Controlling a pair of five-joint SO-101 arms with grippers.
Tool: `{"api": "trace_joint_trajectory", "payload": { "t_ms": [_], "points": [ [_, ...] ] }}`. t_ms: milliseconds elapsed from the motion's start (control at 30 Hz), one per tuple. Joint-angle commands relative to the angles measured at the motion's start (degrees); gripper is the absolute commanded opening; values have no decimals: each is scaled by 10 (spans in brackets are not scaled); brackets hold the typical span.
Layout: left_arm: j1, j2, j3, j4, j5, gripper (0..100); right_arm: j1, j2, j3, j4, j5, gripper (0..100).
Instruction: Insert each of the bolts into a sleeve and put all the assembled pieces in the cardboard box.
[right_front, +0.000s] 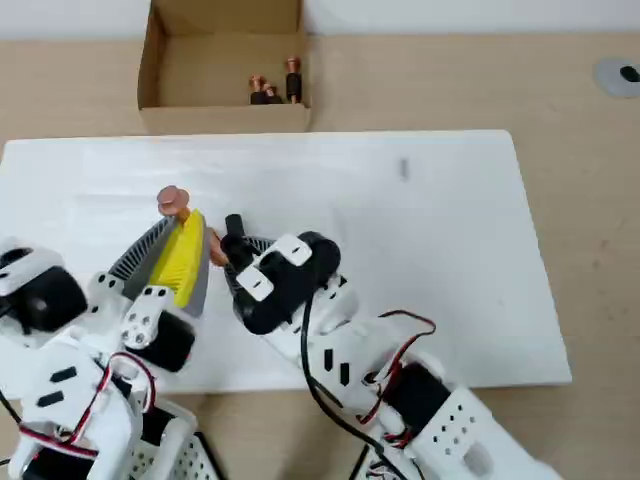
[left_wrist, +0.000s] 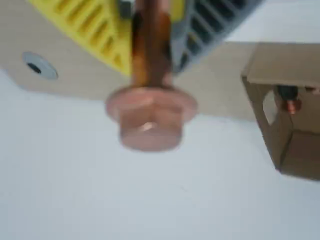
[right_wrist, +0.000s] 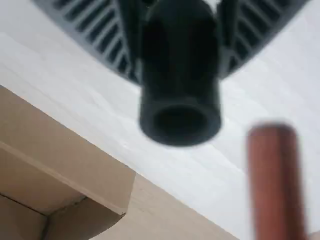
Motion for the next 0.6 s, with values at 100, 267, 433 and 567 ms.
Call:
{"api": "trace_joint_trajectory", "payload": {
  "t_ms": [100,267,433,567],
  "points": [
    [-10,7,-33,-17,-25,11,-8,-16,-1,-11,4,10],
    [-8,7,4,-66,-28,11,-8,-16,-1,-11,4,10],
    [-9,7,52,-104,-29,12,-8,-16,-4,-11,4,10],
    [-8,7,79,-135,-29,12,-8,-16,-4,-13,4,10]
  ]
}}
